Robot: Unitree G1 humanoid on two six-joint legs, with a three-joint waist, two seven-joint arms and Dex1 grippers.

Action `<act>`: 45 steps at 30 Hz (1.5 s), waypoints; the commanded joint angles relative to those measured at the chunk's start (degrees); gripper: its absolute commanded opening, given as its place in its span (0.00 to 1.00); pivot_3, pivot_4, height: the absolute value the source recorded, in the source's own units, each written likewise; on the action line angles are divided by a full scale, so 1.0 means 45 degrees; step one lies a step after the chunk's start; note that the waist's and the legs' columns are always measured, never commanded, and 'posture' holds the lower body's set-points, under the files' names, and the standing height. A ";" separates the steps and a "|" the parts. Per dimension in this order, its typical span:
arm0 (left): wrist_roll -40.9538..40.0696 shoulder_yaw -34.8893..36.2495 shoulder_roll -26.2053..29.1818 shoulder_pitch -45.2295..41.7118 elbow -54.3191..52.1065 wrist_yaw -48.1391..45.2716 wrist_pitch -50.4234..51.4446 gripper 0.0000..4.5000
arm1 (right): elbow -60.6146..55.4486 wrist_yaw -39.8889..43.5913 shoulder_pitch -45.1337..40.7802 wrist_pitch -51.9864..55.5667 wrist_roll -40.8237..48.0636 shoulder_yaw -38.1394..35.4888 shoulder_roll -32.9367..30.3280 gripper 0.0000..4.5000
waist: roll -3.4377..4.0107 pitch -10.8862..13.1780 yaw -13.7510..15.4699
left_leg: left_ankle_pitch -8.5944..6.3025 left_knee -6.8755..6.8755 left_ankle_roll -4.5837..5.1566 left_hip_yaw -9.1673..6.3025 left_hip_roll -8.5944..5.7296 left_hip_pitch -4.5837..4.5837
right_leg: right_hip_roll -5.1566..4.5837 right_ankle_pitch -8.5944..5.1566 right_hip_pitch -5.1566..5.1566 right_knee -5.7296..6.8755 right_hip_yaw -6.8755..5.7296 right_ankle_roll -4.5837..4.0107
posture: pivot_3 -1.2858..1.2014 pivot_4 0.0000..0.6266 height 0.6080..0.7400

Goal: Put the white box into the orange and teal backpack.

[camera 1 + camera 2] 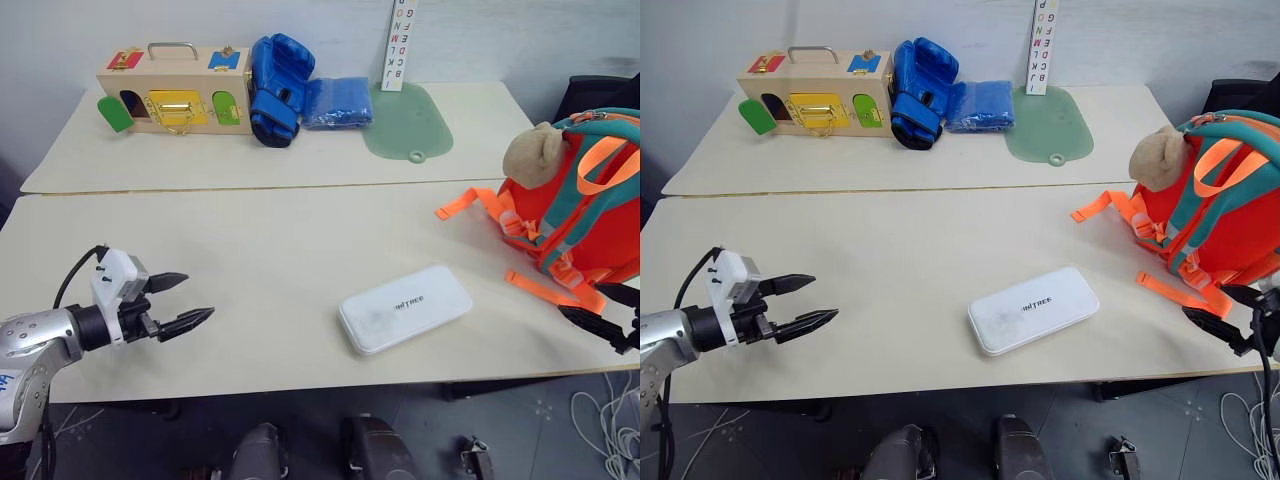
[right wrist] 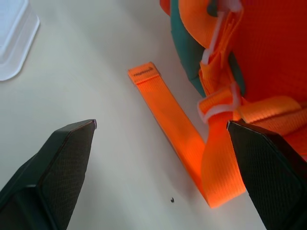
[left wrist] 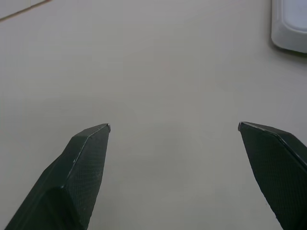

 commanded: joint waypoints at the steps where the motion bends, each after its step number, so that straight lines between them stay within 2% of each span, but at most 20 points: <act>1: -0.0195 -0.0090 -0.0054 -0.0004 -0.0642 0.0029 0.0108 1.00 | -0.0808 -0.0018 0.0269 -0.0215 0.0069 -0.0187 -0.0037 0.99 | 0.0001 -0.0001 0.0003 | 0.0001 -0.0001 -0.0007 0.0000 0.0000 0.0000 | 0.0001 0.0000 0.0000 0.0000 0.0000 0.0000 | 0.52 0.24 1.00; 4: -0.0177 -0.0633 -0.0154 -0.0380 -0.0723 -0.0009 0.0135 1.00 | -0.1371 0.0099 0.0530 -0.0244 0.0067 -0.0058 0.0019 0.99 | 0.0011 0.0004 0.0001 | -0.0001 -0.0007 -0.0009 -0.0013 -0.0005 -0.0009 | 0.0000 0.0000 0.0025 -0.0007 -0.0017 0.0002 | 0.52 0.24 1.00; 5: -0.0194 -0.0893 -0.0204 -0.0615 -0.0728 -0.0039 0.0155 1.00 | -0.1462 0.0038 0.0550 -0.0165 0.0095 -0.0054 0.0049 0.99 | 0.0064 0.0036 -0.0055 | 0.0004 -0.0015 0.0001 -0.0063 -0.0011 -0.0007 | -0.0011 0.0002 0.0073 -0.0038 -0.0069 0.0005 | 0.52 0.24 1.00; 6: -0.0187 -0.1182 -0.0266 -0.0869 -0.0730 -0.0097 0.0157 1.00 | -0.1484 -0.0027 0.0547 -0.0106 0.0115 -0.0064 0.0075 0.99 | 0.0088 0.0048 -0.0153 | 0.0018 -0.0029 0.0048 -0.0255 -0.0055 -0.0055 | -0.0081 0.0003 0.0262 -0.0145 -0.0311 0.0007 | 0.52 0.24 1.00; 8: -0.0175 -0.1735 -0.0357 -0.1268 -0.0726 -0.0235 0.0216 1.00 | -0.1499 -0.0178 0.0555 0.0184 0.0145 -0.0079 0.0101 0.99 | 0.0122 0.0053 -0.0216 | 0.0138 -0.0147 0.0106 -0.0650 -0.0223 -0.0002 | -0.0301 0.0004 0.0526 -0.0305 -0.0828 0.0010 | 0.52 0.24 1.00; 9: -0.0146 -0.1986 -0.0390 -0.1404 -0.0726 -0.0316 0.0210 1.00 | -0.1524 -0.0187 0.0580 0.0203 0.0133 -0.0065 0.0126 0.99 | 0.0132 0.0054 -0.0117 | 0.0166 -0.0156 0.0094 -0.0624 -0.0218 0.0048 | -0.0312 0.0014 0.0474 -0.0299 -0.0807 0.0027 | 0.52 0.24 1.00; 12: -0.0108 -0.2773 -0.0636 -0.1895 -0.0721 -0.0467 0.0219 1.00 | -0.1897 -0.0104 0.0662 0.0218 0.0112 0.0180 0.0249 0.99 | 0.0136 0.0052 0.0206 | 0.0203 -0.0177 0.0095 -0.0591 -0.0240 -0.0019 | -0.0343 0.0015 0.0366 -0.0237 -0.0757 0.0027 | 0.52 0.24 1.00; 16: 0.0290 -0.4158 -0.1189 -0.2943 -0.0228 -0.0829 -0.0004 1.00 | -0.2363 -0.0126 0.0097 0.0397 0.0221 0.0875 0.0439 0.99 | 0.0136 0.0052 0.0272 | 0.0214 -0.0180 0.0087 -0.0570 -0.0241 -0.0038 | -0.0344 0.0012 0.0326 -0.0201 -0.0744 0.0023 | 0.52 0.24 1.00; 20: 0.0676 -0.5760 -0.2073 -0.4449 0.0655 -0.1520 -0.0212 0.81 | -0.1993 -0.0348 -0.1174 0.0351 -0.0242 0.1986 0.0505 0.73 | 0.0136 0.0052 0.0222 | 0.0222 -0.0171 0.0100 -0.0532 -0.0248 -0.0026 | -0.0344 0.0015 0.0320 -0.0180 -0.0715 0.0028 | 0.52 0.24 1.00; 29: 0.2199 -0.8508 -0.3712 -0.6458 0.2344 -0.2171 -0.0379 0.19 | -0.1024 -0.0282 -0.3029 -0.0127 -0.1209 0.4093 0.0768 0.04 | 0.0133 0.0054 0.0168 | 0.0262 -0.0170 0.0027 -0.0511 -0.0242 -0.0029 | -0.0318 0.0016 0.0304 -0.0175 -0.0707 0.0031 | 0.52 0.24 1.00; 39: 0.3095 -0.9616 -0.5500 -0.7242 0.3207 -0.1776 -0.0297 0.19 | -0.2369 -0.0521 -0.2761 0.0300 -0.1035 0.4792 0.1298 0.04 | 0.0131 0.0055 0.0189 | 0.0266 -0.0139 0.0021 -0.0513 -0.0238 -0.0025 | -0.0313 0.0016 0.0304 -0.0134 -0.0696 0.0033 | 0.52 0.24 1.00; 45: 0.3945 -0.9209 -0.6370 -0.7922 0.4966 -0.0829 -0.1044 0.19 | -0.4279 -0.0279 -0.1781 0.1306 -0.0323 0.4685 0.1305 0.04 | 0.0131 0.0055 0.0237 | 0.0269 -0.0137 0.0017 -0.0521 -0.0238 -0.0023 | -0.0312 0.0016 0.0305 -0.0129 -0.0701 0.0033 | 0.52 0.24 1.00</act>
